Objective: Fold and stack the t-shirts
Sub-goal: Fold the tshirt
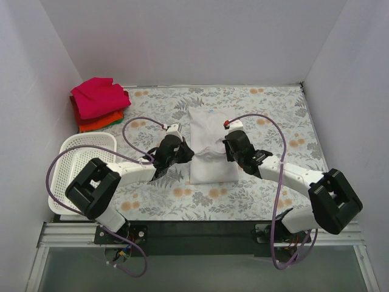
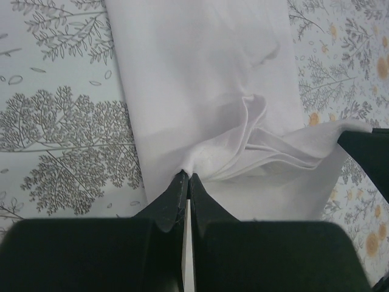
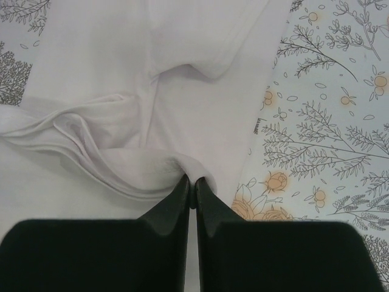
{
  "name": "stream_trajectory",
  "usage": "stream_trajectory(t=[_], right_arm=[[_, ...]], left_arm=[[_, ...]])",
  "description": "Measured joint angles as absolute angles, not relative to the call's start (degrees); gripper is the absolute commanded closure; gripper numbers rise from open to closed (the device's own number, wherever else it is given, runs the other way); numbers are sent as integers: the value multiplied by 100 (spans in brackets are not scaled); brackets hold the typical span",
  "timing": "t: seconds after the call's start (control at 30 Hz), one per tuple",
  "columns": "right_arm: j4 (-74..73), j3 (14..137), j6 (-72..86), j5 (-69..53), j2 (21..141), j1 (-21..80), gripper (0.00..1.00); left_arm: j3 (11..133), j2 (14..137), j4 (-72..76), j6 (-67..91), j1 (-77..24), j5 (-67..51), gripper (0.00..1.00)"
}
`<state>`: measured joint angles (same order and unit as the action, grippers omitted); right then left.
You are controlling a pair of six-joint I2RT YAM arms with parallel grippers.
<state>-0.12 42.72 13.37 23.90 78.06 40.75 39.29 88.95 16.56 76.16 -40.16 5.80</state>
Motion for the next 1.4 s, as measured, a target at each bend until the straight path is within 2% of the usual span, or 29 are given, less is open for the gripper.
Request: stream_trajectory(t=[0.53, 1.1, 1.13, 1.17, 1.2, 1.23, 1.3, 1.33, 1.4], right_arm=[[200, 4856, 1146, 2211, 8836, 3601, 99], [202, 5127, 1125, 2176, 9115, 3271, 99], [207, 5196, 1116, 2167, 9185, 3242, 94], [209, 5258, 1118, 2163, 9249, 3214, 84], [209, 5325, 1129, 2150, 9312, 3177, 76], [200, 5395, 1122, 2145, 9362, 3135, 61], [143, 5522, 1105, 2152, 9393, 3041, 52], [121, 5577, 1094, 2161, 9386, 3004, 37], [110, 5651, 1092, 2209, 9327, 2950, 33]], left_arm=[[4934, 10241, 1984, 7096, -3240, -242, 100], [5529, 10503, 2047, 6971, -3002, -508, 99], [5590, 10554, 2016, 6989, -2943, -506, 96], [5675, 10619, 1955, 7008, -2886, -495, 81], [5752, 10678, 1907, 6987, -2847, -486, 75], [5870, 10761, 1811, 7008, -2801, -451, 71], [6114, 10895, 1575, 7026, -2746, -344, 64], [6226, 10919, 1452, 7015, -2720, -268, 62], [6410, 10914, 1278, 6982, -2689, -115, 60]])
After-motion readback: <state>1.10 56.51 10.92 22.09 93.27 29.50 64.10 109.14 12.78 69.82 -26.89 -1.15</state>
